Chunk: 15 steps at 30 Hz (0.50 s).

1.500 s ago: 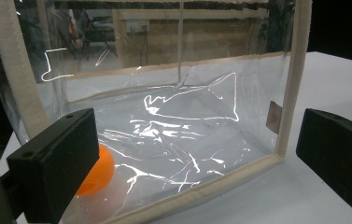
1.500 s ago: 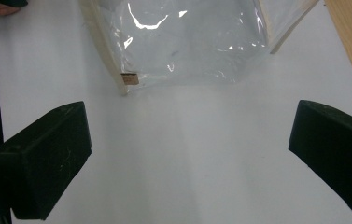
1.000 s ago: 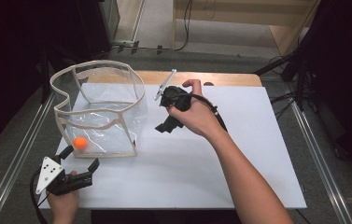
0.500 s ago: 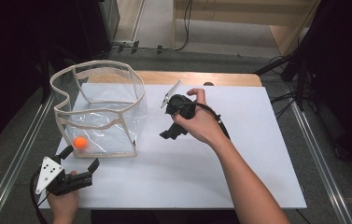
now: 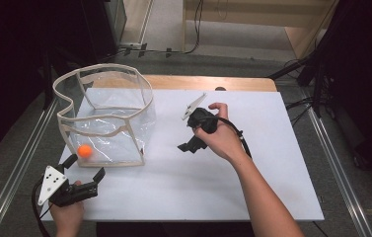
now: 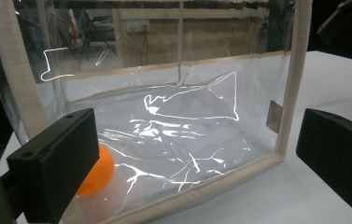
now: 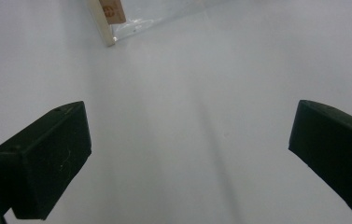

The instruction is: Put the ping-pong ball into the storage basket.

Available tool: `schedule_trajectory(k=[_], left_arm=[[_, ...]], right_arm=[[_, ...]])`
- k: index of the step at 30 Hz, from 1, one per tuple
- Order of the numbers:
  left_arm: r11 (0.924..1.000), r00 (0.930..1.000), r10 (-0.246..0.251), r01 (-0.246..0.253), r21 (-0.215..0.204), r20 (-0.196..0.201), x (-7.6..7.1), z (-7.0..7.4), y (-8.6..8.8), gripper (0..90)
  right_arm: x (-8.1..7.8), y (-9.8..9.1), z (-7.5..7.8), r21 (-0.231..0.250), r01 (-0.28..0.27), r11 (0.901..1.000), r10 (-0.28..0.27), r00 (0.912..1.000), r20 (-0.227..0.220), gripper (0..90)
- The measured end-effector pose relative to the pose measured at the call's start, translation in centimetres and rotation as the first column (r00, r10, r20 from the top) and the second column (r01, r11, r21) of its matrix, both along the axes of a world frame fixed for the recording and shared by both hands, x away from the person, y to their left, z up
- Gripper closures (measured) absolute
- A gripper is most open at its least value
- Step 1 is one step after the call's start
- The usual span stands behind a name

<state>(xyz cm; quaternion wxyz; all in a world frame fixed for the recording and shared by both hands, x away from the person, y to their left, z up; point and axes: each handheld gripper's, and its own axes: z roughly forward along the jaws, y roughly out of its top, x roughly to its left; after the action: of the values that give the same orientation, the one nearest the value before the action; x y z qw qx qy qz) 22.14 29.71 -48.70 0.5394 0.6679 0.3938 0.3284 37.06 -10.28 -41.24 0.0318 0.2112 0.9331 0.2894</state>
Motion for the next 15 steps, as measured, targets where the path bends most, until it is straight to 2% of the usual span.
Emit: schedule_trajectory(k=[3,10,15], left_arm=[[1.0000,1.0000,0.000,0.000,-0.001,0.000,0.0,0.0,0.0,0.1],[1.0000,1.0000,-0.002,0.002,-0.001,0.000,0.0,0.0,0.0,0.1],[1.0000,1.0000,0.000,0.000,-0.001,-0.001,0.0,0.0,0.0,0.1]], right_arm=[[-0.2,-0.5,-0.6,0.013,-0.003,0.9999,0.003,1.0000,0.001,0.0],[-0.9,-1.9,-1.8,0.053,0.025,0.9983,-0.025,0.9997,0.006,0.0],[-1.5,-3.1,-2.3,0.095,0.046,0.9945,-0.048,0.9984,0.028,0.0]])
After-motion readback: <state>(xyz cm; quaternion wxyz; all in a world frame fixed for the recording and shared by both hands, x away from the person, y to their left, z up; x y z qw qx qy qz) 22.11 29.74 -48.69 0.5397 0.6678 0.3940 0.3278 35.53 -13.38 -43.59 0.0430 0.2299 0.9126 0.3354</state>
